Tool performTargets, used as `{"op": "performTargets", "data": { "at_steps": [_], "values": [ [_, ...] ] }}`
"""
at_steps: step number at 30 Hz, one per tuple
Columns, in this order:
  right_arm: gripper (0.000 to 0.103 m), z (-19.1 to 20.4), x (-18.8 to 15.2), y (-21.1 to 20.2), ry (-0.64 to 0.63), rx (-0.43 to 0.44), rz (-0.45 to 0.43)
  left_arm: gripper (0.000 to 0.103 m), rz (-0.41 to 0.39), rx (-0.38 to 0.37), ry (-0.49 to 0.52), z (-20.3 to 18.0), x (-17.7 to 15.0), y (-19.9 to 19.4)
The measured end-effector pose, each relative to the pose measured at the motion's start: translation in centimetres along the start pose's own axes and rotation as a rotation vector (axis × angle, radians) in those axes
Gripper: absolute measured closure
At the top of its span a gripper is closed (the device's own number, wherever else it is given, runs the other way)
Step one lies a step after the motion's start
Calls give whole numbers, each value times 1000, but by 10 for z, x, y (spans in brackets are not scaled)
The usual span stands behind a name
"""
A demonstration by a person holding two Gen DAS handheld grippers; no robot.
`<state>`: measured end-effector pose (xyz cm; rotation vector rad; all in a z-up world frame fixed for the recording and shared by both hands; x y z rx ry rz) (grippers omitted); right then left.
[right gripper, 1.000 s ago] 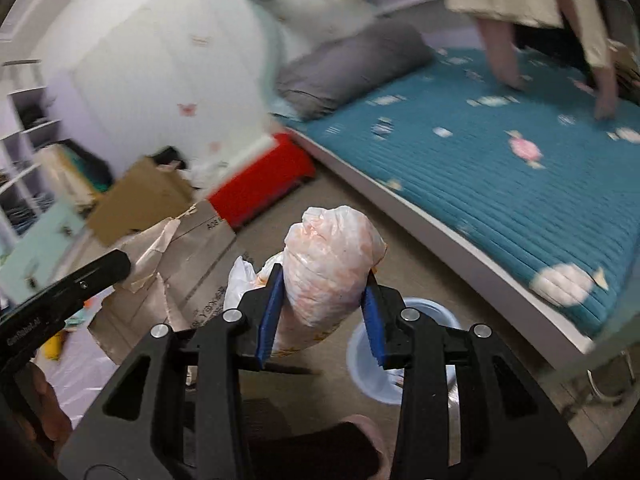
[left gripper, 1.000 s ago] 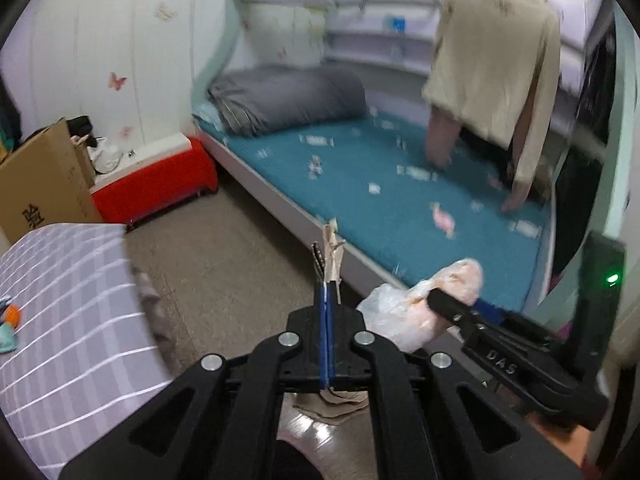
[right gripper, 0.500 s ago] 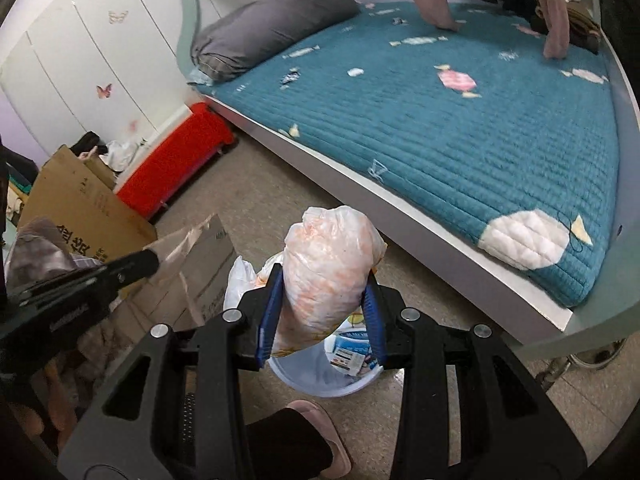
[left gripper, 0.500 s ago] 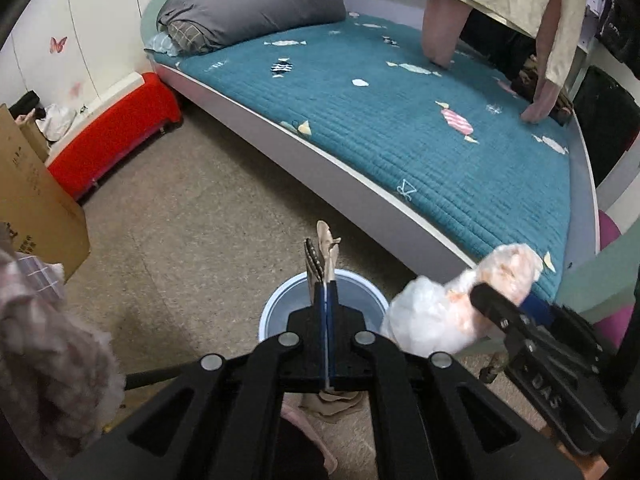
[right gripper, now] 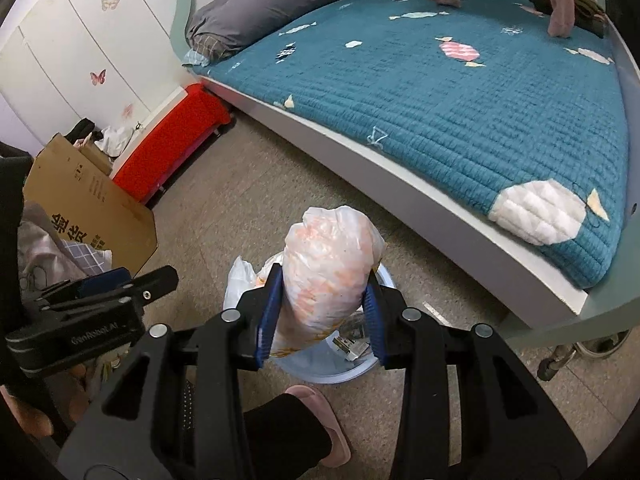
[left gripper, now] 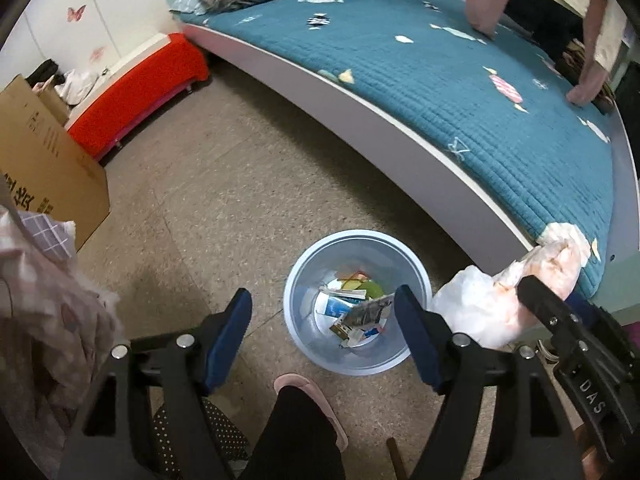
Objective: Collect trash
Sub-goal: 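Open both grippers over the bucket to drop newspaper and bag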
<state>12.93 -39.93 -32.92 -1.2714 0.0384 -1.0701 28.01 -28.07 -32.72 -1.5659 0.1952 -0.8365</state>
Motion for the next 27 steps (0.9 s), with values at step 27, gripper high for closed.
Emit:
{"op": "performTargets", "data": {
  "at_steps": [27],
  "values": [
    [44, 41, 20, 22, -31, 49, -1, 24, -124, 214, -59, 33, 2, -55]
  ]
}}
Point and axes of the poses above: each gripper's, at about its wrist camera, not at the fingertips, and y roughly the way its jaws point, z to its left, x to its top, the point moved 1 cm from there along y, roughly the way its jaws point, and after that the axes turned 1 degree about -x, right-handed, at the moved point
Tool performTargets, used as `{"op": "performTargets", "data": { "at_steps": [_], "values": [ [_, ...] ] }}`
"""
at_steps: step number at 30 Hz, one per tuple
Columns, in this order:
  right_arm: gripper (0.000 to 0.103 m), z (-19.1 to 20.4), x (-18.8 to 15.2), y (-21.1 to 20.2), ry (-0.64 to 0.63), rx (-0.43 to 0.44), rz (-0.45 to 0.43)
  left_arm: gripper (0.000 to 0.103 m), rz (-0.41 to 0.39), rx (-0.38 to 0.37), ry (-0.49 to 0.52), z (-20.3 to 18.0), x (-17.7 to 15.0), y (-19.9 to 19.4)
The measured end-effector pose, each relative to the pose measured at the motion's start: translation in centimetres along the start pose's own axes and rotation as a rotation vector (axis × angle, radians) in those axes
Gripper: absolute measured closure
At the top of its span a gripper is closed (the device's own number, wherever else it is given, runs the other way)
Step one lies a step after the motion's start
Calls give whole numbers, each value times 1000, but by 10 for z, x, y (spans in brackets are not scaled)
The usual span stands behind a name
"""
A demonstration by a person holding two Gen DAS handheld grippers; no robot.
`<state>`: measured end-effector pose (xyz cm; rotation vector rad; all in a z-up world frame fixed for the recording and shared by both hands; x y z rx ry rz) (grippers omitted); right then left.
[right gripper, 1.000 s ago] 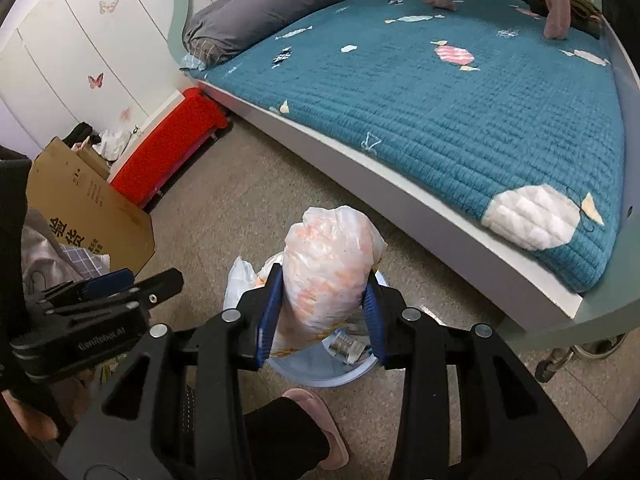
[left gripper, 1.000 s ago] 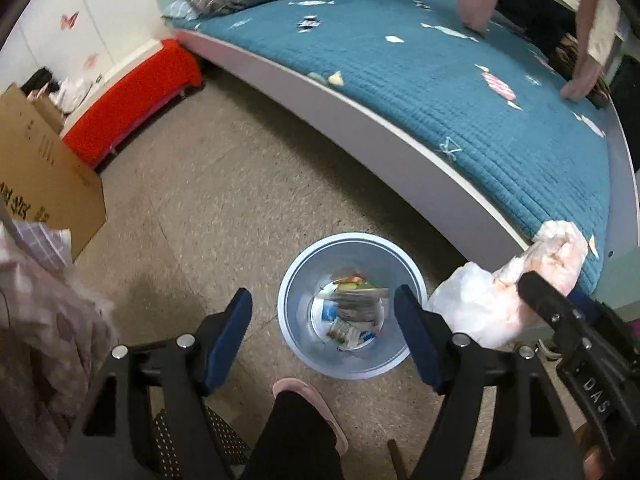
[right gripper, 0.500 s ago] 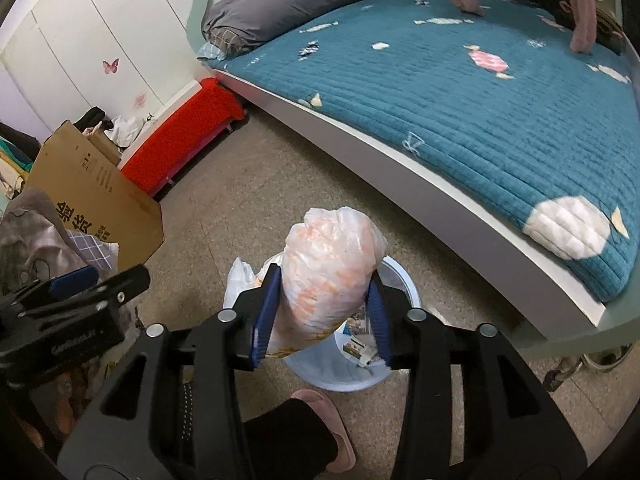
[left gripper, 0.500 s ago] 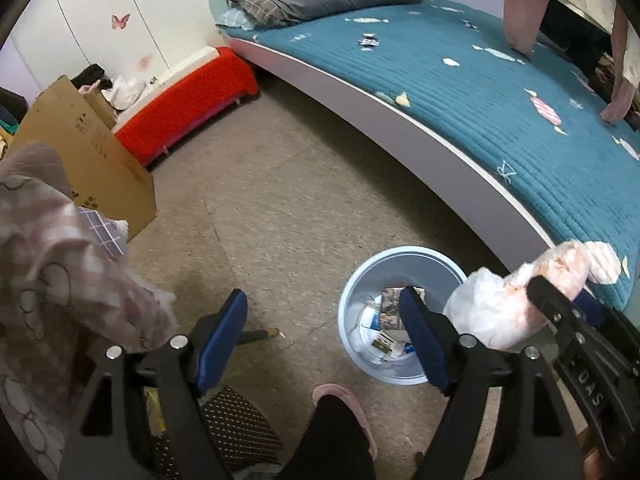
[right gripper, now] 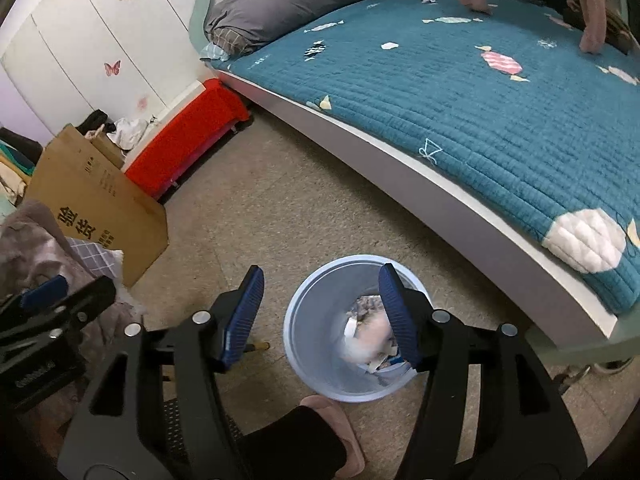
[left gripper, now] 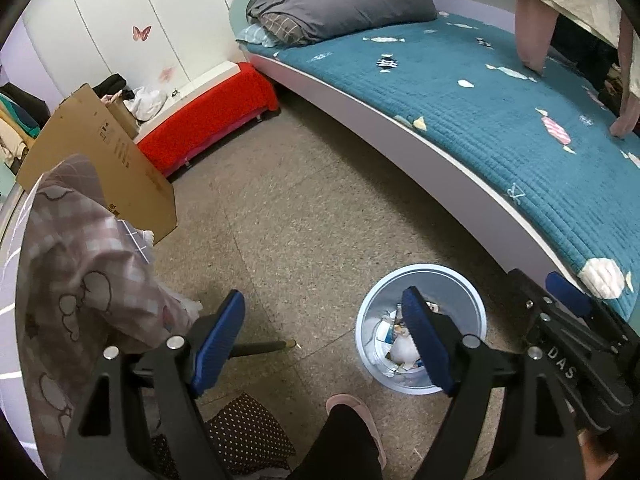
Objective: Collect trash
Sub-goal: 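Open both grippers over the bucket to drop newspaper and bag, then move both tools back to the trash on the table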
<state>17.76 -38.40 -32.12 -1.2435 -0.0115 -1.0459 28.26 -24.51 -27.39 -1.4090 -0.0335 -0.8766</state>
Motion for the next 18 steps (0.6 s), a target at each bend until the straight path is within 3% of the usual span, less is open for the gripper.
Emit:
{"op": "performTargets", "data": {
  "at_steps": [9, 18],
  "values": [
    [42, 28, 0, -71, -19, 96, -70, 24, -71, -12, -28, 5, 0, -51],
    [41, 84, 9, -163, -109, 229, -202, 24, -263, 20, -103, 49, -5, -160]
  ]
}}
Point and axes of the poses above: each gripper's, at about its wrist camera, not at the fingertips, and y roughly the way its jaws point, z to its left, x to its top, the point moved 1 cm from there along y, roughly the way its jaws point, and after that the axes turned 1 degree about -x, right-handed, at the moved point
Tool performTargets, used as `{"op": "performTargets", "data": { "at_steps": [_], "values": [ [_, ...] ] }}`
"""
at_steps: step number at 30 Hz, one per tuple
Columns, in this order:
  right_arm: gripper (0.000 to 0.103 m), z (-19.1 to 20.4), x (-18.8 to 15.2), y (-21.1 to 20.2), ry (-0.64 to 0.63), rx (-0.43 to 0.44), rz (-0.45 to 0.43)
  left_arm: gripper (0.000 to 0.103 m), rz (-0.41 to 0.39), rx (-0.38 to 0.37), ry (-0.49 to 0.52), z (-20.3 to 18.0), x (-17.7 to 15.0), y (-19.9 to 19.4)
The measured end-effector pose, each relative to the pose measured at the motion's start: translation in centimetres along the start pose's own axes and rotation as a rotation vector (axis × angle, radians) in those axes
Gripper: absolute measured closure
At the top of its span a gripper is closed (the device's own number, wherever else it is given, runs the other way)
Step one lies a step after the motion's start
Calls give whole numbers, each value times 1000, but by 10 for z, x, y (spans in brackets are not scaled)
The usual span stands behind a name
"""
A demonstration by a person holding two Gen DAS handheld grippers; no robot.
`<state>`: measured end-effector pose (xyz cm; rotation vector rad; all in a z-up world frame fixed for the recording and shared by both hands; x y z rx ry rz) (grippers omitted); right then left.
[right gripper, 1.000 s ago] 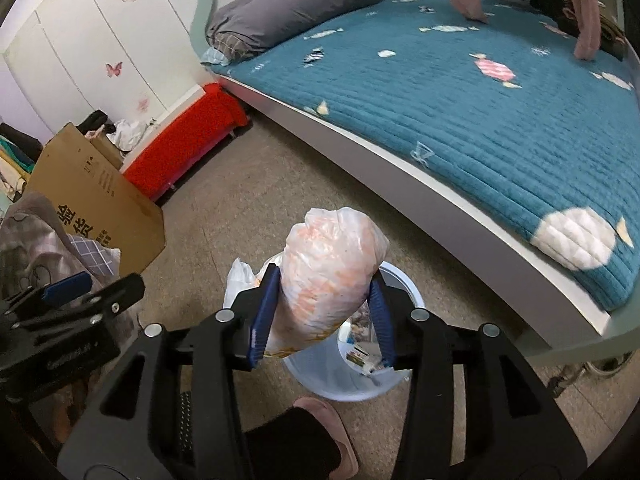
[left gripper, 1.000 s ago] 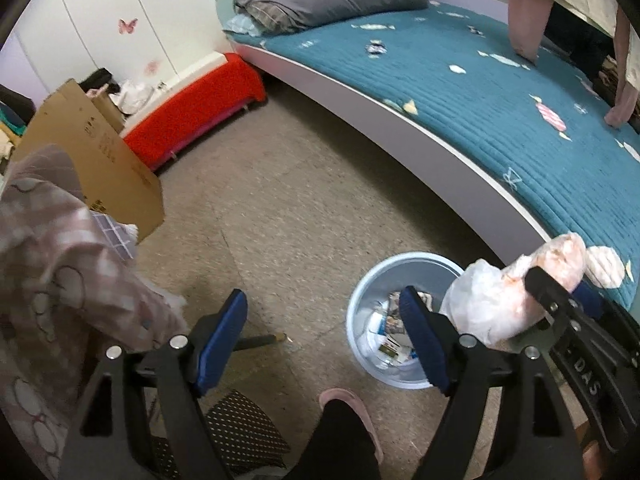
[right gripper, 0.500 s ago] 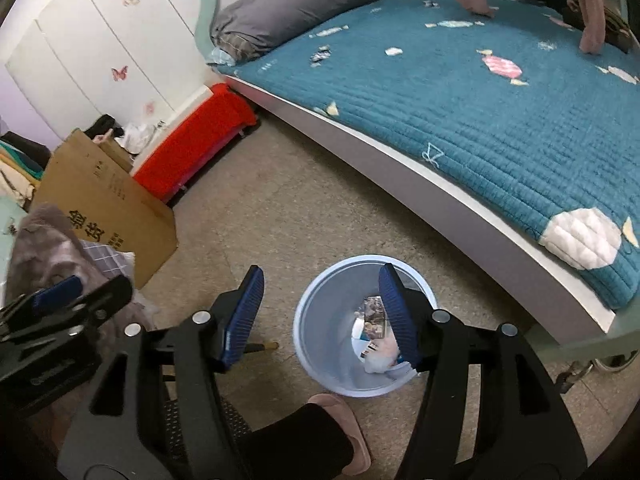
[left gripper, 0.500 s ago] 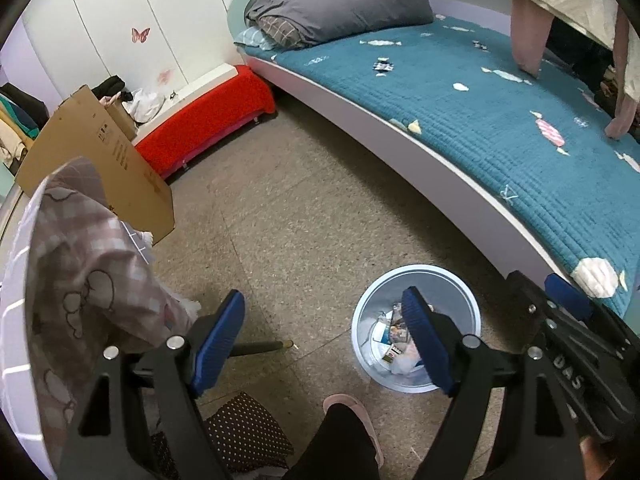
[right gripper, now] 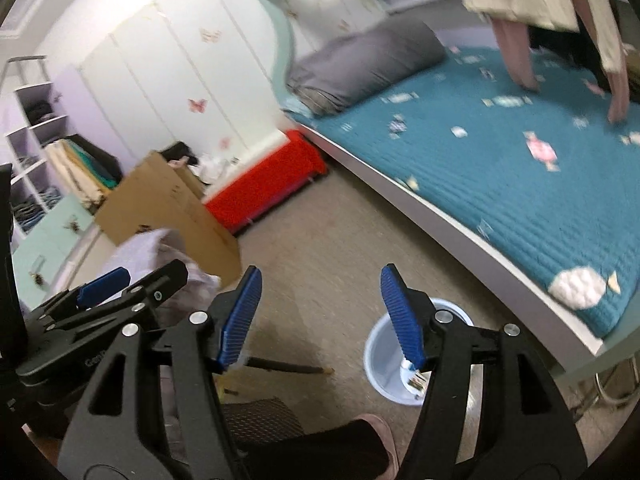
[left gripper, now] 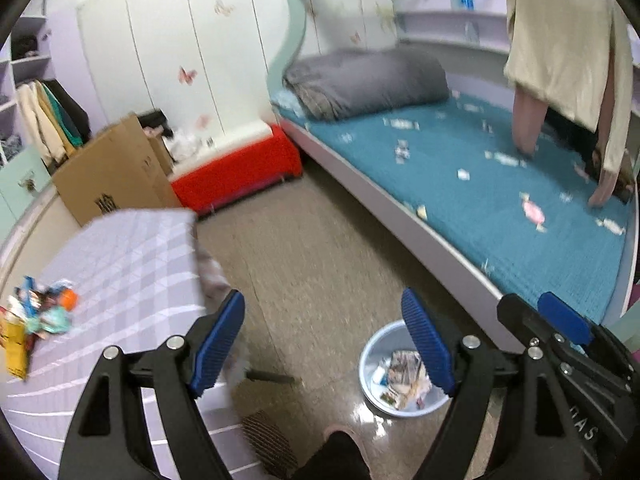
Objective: Collect trash
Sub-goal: 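Move both tools back to the trash on the table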
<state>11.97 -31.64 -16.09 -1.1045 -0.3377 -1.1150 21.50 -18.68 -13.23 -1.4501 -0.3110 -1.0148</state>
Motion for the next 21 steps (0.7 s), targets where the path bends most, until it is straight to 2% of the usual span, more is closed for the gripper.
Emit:
{"op": "performTargets", "data": {
  "at_steps": [3, 6, 10, 17, 18, 21],
  "values": [
    [39, 34, 8, -20, -54, 48, -29, 18, -70, 4, -9, 28, 5, -38],
    [38, 73, 9, -25, -121, 88, -22, 17, -110, 35, -19, 70, 0, -67],
    [37, 141, -5, -17, -223, 177, 19, 17, -117, 65, -63, 127, -14, -88],
    [37, 259, -44, 21, -412, 303, 130, 17, -87, 204, -137, 244, -49, -106],
    [37, 272, -49, 26, -433, 308, 143, 17, -75, 234, -156, 266, -58, -105],
    [37, 308, -63, 44, -491, 327, 184, 17, -50, 262, -205, 313, -76, -102]
  ]
}}
Point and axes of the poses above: each gripper's, at about its wrist camera, not at the fingertips, and y roughly the way its jaws point, z to its left, x to its top, the point moved 1 cm from there along y, roughly the way its jaws point, and after that the axes turned 1 degree about -x, right-handed, at the moved point
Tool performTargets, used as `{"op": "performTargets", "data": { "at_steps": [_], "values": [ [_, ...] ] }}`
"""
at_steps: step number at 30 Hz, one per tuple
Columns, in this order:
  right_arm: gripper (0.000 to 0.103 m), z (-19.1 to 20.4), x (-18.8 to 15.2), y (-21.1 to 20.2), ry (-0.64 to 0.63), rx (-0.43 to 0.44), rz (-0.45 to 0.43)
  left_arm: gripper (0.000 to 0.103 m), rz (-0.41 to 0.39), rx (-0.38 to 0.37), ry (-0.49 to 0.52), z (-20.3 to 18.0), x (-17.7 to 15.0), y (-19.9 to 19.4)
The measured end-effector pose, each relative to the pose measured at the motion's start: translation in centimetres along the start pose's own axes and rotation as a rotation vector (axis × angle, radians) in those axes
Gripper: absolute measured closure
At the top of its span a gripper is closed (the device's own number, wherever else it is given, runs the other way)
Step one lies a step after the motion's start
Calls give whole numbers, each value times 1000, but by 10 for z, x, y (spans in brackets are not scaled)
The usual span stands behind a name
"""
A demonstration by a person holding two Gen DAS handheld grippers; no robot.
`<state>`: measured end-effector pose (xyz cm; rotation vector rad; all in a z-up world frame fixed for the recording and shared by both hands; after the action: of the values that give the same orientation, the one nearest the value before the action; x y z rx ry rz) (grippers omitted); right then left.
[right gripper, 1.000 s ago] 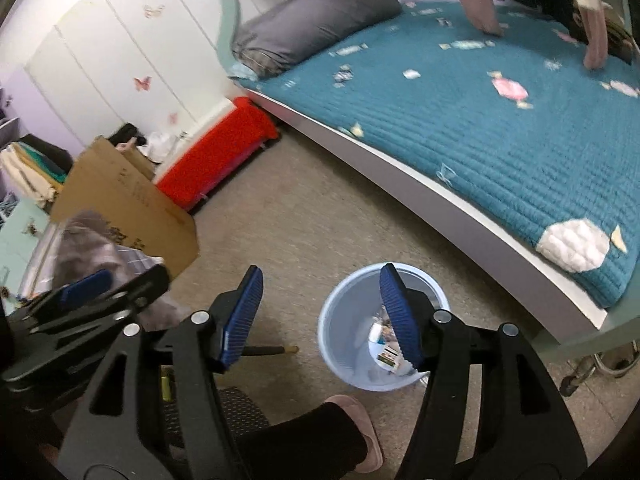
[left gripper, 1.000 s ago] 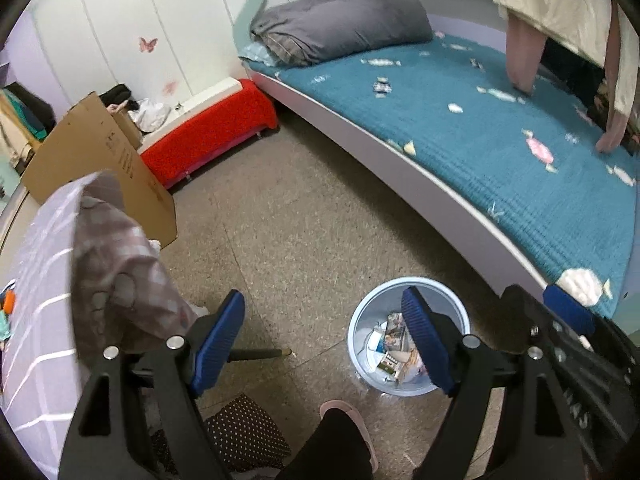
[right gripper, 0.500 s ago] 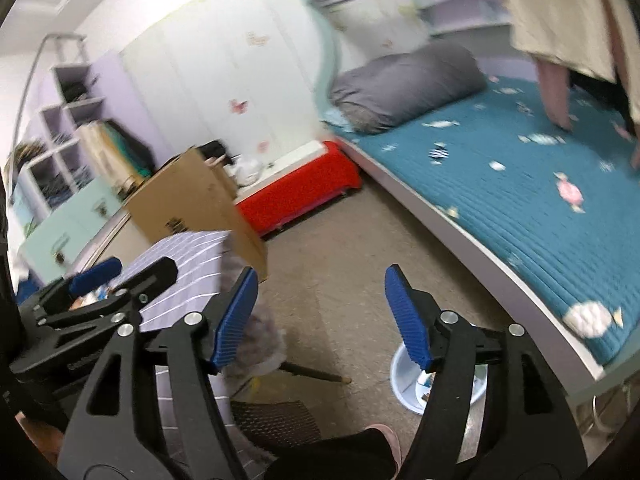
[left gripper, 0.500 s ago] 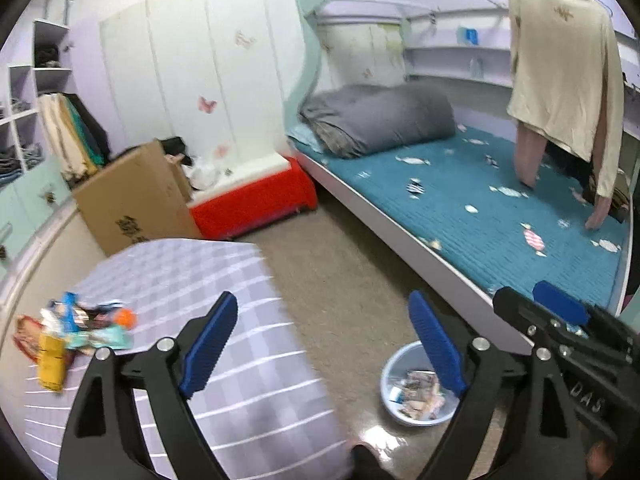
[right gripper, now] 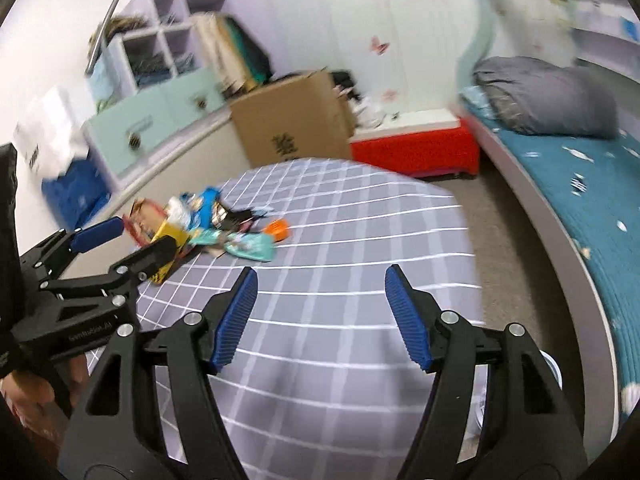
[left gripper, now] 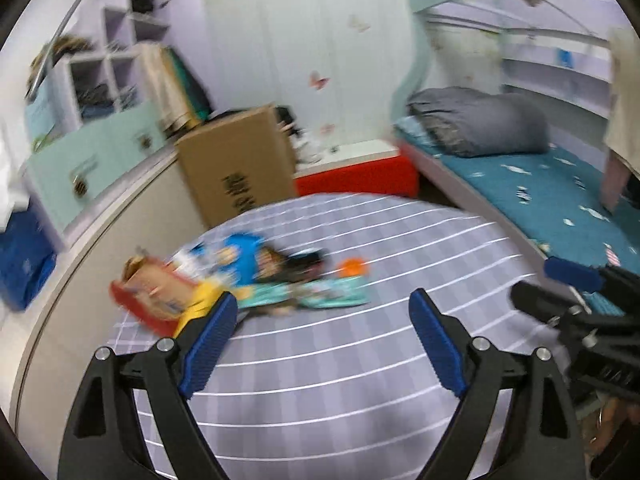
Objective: Collect trash
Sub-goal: 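Move both tools back to the trash on the table, then grasp the yellow box with the left gripper while the right grasps the teal pouch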
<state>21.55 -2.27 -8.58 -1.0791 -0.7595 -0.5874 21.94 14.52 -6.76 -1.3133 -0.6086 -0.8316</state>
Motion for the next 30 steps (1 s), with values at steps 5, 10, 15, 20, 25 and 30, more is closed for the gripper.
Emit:
{"op": "performTargets", "data": {
  "at_steps": [5, 10, 15, 20, 25, 30],
  "values": [
    [37, 33, 4, 43, -92, 17, 67, 17, 55, 40, -111, 73, -22, 31],
    [37, 51, 9, 79, -148, -4, 120, 25, 67, 57, -88, 91, -32, 54],
    [37, 64, 15, 109, -193, -8, 152, 56, 102, 50, -44, 92, -34, 72],
    [37, 83, 22, 134, -277, -7, 174, 103, 70, 42, -17, 90, -31, 60],
    [37, 100, 29, 158, -388, -9, 214, 103, 62, 21, -46, 96, -32, 54],
    [40, 109, 26, 176, -441, 16, 287, 99, 93, -41, -98, 104, -39, 60]
  ]
}}
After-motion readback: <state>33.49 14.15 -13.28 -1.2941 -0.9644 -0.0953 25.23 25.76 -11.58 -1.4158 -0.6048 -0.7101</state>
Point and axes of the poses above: each gripper's, at about its wrist camera, not at the fingertips, and y roughly the way its jaws point, z to its left, x to its top, the point moved 1 cm from there along y, roughly the way its jaws point, and after that the axes turned 1 degree about -x, right-handed, at the moved point
